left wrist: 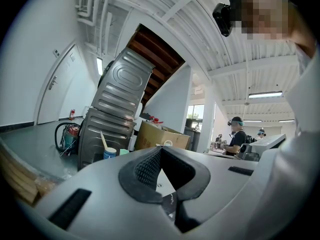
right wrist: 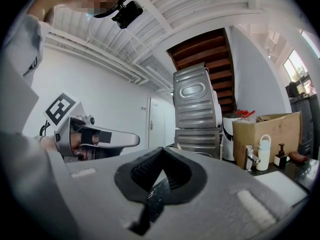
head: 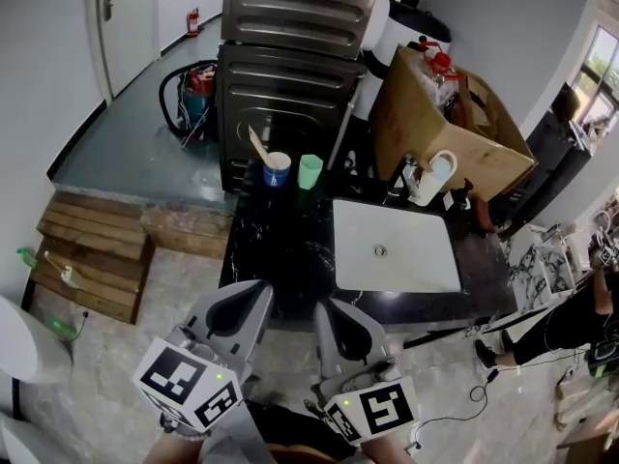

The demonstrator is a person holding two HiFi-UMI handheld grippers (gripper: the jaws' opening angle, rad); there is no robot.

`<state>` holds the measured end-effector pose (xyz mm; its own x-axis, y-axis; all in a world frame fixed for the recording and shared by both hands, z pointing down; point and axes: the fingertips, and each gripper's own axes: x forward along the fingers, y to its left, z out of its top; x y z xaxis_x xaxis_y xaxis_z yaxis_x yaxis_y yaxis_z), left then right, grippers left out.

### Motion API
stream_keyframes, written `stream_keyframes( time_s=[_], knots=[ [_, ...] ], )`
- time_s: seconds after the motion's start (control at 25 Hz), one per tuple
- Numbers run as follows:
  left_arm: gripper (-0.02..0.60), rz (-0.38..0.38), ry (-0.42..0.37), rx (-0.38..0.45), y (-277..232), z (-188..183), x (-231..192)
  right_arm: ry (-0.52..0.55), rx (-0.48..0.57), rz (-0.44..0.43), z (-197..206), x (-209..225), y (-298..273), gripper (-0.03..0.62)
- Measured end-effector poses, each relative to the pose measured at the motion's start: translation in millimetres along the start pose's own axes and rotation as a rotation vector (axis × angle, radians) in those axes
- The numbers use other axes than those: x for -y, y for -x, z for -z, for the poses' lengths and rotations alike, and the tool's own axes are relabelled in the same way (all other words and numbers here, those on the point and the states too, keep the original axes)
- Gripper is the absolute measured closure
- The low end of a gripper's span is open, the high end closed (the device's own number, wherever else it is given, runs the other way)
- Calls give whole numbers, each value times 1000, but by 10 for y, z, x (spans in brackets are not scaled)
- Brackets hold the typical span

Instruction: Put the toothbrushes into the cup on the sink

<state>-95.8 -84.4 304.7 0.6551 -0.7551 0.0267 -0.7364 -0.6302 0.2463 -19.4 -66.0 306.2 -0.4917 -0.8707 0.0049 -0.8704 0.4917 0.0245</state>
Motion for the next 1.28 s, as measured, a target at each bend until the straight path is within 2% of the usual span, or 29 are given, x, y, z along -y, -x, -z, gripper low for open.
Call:
stream_keyframes(
  time_s=[1.28],
  knots=[
    [578, 22, 13, -12, -87, 57, 34, 8, -19, -8, 51, 32, -3, 597]
  ],
)
